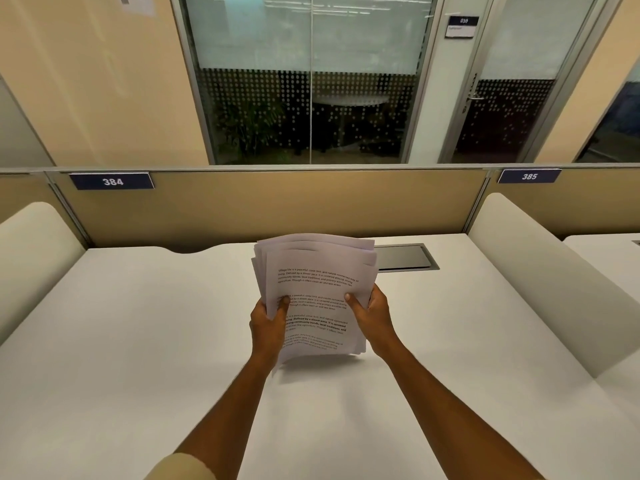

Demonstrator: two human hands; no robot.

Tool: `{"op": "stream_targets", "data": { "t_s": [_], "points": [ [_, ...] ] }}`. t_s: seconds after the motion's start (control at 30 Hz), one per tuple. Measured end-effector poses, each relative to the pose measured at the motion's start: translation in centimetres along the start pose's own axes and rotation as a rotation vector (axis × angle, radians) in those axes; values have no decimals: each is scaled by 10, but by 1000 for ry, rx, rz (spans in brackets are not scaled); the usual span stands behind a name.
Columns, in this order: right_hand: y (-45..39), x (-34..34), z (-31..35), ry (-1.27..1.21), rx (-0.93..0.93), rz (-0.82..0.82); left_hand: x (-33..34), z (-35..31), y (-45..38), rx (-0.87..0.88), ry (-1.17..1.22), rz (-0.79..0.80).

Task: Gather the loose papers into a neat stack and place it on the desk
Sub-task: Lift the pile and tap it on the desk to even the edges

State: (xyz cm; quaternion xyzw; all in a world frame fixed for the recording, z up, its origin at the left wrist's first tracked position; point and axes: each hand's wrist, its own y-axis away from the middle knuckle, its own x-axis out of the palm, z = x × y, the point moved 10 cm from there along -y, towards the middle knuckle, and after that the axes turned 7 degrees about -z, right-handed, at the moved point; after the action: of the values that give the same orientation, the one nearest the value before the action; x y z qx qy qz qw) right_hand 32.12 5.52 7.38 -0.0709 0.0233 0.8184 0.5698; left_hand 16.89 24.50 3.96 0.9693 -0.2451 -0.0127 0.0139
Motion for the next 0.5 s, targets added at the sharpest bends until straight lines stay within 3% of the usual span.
{"op": "stream_targets", "data": {
  "t_s": [0.5],
  "points": [
    [-1, 16, -14, -53, 46, 69, -13, -3, -9, 12, -34, -37]
  ]
}}
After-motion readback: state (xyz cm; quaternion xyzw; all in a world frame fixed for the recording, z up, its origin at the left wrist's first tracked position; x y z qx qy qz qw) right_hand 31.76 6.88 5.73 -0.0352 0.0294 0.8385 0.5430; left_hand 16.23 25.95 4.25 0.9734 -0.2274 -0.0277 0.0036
